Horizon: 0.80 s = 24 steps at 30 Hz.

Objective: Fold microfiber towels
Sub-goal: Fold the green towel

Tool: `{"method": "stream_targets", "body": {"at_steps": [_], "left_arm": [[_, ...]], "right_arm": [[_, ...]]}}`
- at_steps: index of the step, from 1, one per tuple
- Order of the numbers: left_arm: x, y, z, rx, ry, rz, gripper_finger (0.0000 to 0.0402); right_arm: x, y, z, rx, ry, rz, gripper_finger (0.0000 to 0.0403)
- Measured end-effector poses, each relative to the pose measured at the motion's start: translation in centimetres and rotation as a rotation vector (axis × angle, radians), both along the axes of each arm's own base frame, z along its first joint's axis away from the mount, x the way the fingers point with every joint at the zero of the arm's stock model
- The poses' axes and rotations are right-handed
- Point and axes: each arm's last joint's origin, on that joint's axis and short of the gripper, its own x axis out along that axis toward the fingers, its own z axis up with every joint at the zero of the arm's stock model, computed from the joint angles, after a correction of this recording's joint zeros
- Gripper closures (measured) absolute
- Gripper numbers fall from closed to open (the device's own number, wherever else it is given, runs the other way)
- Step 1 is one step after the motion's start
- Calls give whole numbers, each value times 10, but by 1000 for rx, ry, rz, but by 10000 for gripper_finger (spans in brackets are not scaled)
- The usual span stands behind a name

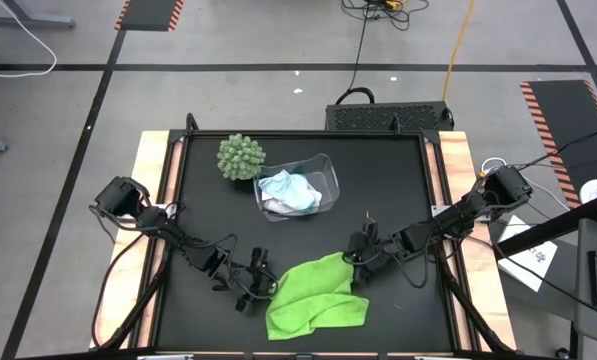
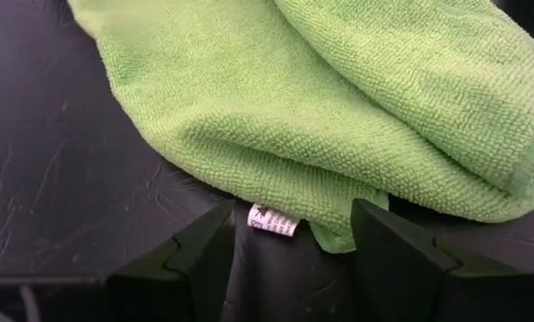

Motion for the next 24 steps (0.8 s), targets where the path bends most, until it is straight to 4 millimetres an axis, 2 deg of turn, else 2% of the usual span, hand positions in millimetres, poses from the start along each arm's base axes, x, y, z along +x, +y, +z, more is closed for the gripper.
{"method": "stream_targets", "body": {"at_steps": [8, 11, 18, 24], "left_arm": [[0, 0, 0, 3, 4, 7, 176], [0, 0, 0, 5, 5, 6, 176], [2, 4, 0, 23, -8, 10, 176], [5, 9, 0, 27, -10, 25, 176]], "right_arm": [[-7, -18, 0, -67, 99, -91, 401], [-13, -24, 10, -107, 95, -137, 402], [-23, -30, 42, -173, -33, -177, 402], [-31, -37, 48, -192, -17, -218, 402]]}}
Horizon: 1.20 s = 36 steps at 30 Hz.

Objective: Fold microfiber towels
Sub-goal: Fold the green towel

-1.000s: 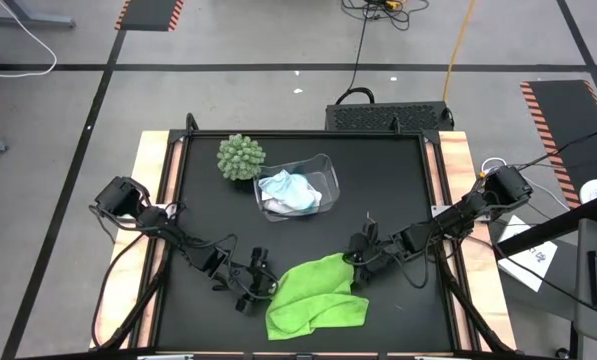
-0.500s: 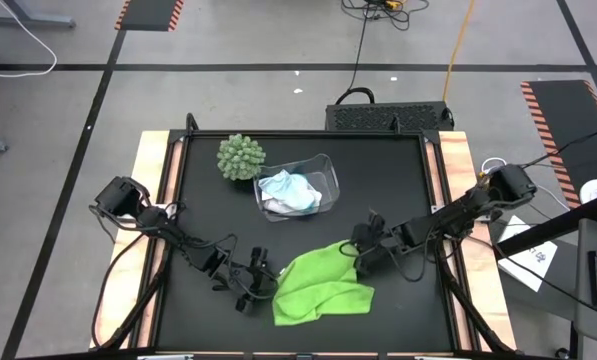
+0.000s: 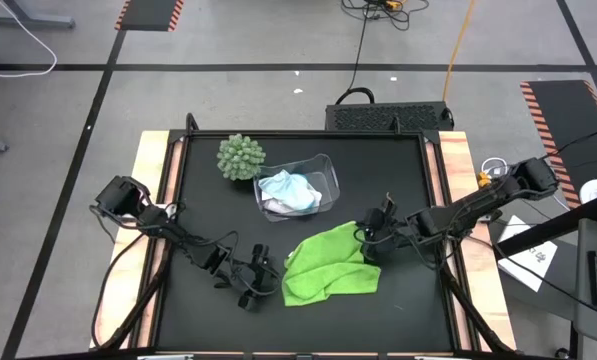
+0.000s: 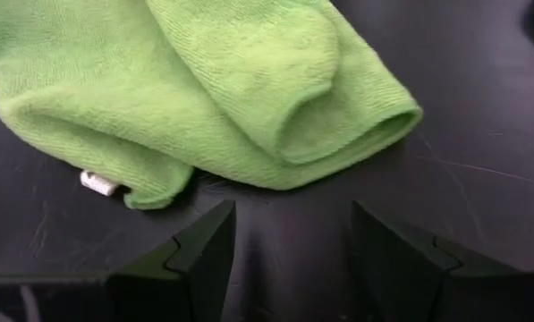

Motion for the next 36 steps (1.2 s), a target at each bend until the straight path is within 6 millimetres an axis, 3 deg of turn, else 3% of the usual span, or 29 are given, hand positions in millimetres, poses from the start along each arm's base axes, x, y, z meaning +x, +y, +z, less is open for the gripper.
{"method": "stream_targets", "body": {"at_steps": [3, 7, 12, 21, 27, 36], "left_arm": [[1, 1, 0, 3, -2, 1, 176], [1, 0, 0, 42, -12, -37, 176], [0, -4, 2, 109, -57, -120, 176], [2, -7, 7, 237, -140, -154, 176], [7, 2, 8, 325, -168, -93, 176], [15, 10, 12, 232, -199, -105, 176]], "right_arm": [[0, 1, 0, 8, 6, 24, 400], [6, 13, 6, 36, -55, 186, 377], [10, 26, 14, 5, -139, 308, 324], [6, 33, 13, 21, -136, 325, 227], [-2, 44, 7, 72, -88, 325, 214], [-11, 64, -6, 109, -41, 323, 213]]}}
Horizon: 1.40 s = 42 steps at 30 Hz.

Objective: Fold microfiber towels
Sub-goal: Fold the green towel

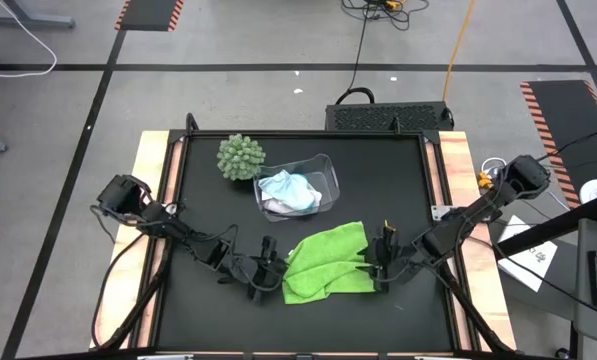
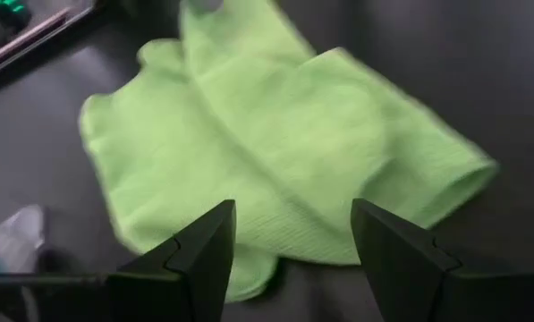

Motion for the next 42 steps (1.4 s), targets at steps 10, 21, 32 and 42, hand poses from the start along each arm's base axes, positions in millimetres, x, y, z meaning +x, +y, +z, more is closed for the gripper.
{"method": "stream_targets", "body": {"at_steps": [10, 21, 32, 42], "left_arm": [[4, -14, -2, 11, -12, 22, 177], [44, -40, -33, 207, 107, 41, 177], [44, -36, -17, 254, 70, 6, 218], [52, -30, -13, 165, 48, -49, 390]], "right_arm": [[-4, 5, -10, -8, 44, -28, 230], [-6, 9, -11, 2, 47, -21, 231], [-13, 18, -11, 15, 45, 15, 232], [-17, 23, -10, 2, 16, 8, 232]]}}
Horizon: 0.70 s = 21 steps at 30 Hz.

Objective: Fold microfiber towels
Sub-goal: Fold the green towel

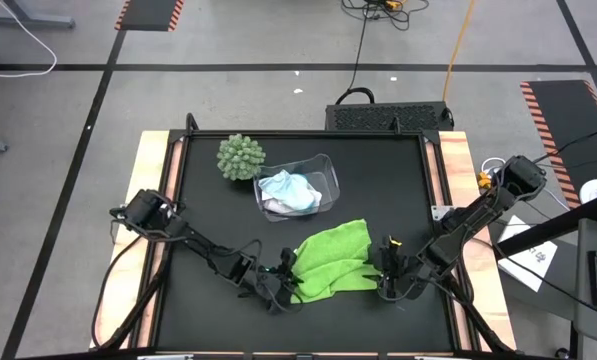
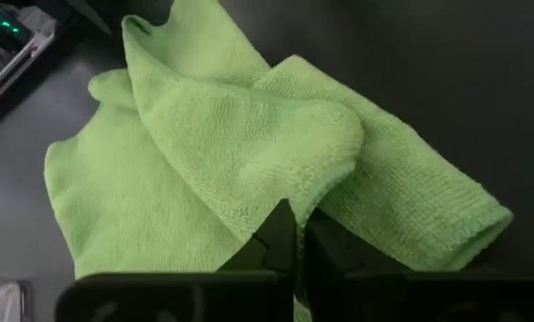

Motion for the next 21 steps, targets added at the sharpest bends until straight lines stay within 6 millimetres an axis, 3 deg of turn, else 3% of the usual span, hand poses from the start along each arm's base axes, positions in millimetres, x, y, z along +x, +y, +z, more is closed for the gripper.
{"method": "stream_targets", "body": {"at_steps": [4, 13, 21], "left_arm": [[0, 1, 10, -21, -26, 8, 389], [-6, 6, 55, -102, -139, 77, 397], [-8, 7, 61, -123, -148, 93, 398]], "right_arm": [[0, 0, 0, 3, -3, -6, 232], [-1, 0, 0, -25, 0, 16, 232], [-5, 1, -2, -56, 31, 40, 232]]}}
